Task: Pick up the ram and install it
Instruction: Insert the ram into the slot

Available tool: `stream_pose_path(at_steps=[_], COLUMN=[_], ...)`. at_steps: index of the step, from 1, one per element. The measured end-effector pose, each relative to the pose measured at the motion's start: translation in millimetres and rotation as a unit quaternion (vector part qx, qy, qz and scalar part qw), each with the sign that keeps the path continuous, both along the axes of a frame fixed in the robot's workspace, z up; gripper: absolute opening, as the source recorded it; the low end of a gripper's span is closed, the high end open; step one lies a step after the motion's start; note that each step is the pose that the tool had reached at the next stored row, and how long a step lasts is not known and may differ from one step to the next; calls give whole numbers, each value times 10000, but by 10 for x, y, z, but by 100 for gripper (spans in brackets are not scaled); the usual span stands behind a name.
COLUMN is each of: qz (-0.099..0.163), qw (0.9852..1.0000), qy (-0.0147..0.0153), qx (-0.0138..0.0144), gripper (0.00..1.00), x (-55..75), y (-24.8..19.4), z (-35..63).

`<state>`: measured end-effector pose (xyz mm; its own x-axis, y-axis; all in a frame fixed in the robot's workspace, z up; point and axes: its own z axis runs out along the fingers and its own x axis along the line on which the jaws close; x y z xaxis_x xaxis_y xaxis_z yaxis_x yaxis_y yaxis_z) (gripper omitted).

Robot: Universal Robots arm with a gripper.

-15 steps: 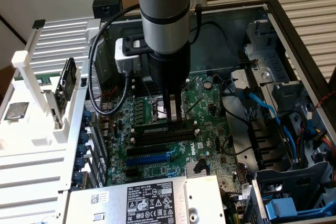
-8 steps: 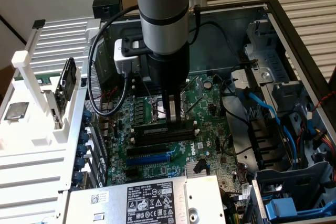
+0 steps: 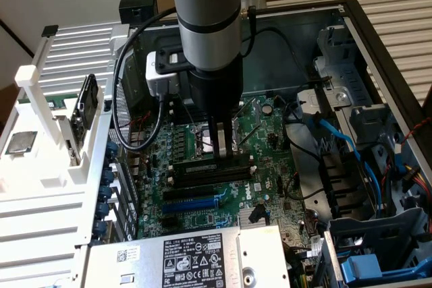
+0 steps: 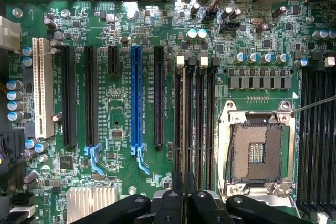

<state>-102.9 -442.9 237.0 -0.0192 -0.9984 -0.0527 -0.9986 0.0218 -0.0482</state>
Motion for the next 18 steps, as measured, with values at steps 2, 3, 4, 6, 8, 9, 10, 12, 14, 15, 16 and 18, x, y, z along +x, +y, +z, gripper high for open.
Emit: stream_pose_path(at_steps=[2,3,4,6,8,9,10,12,14,15,16,18], qz=[0,0,0,0,0,0,0,1,1,1,1,1], qw=[10000,10000,10000,10000,10000,10000,10000,10000,10000,10000,10000,10000], qy=[0,-1,0,0,0,0,0,0,0,0,0,0], qx=[0,2,1,0,0,0,1,1,1,1,1,1], gripper=[12,12,12,12,12,12,12,12,12,12,12,12], x=[0,0,-1,-1,0,0,0,-7,-7,-6,-6,-6], y=[0,0,0,0,0,0,0,-2,-5,-5,-5,-6], z=[-4,-9,-12,-17,-19,-20,-20,-21,-21,-21,-21,-21])
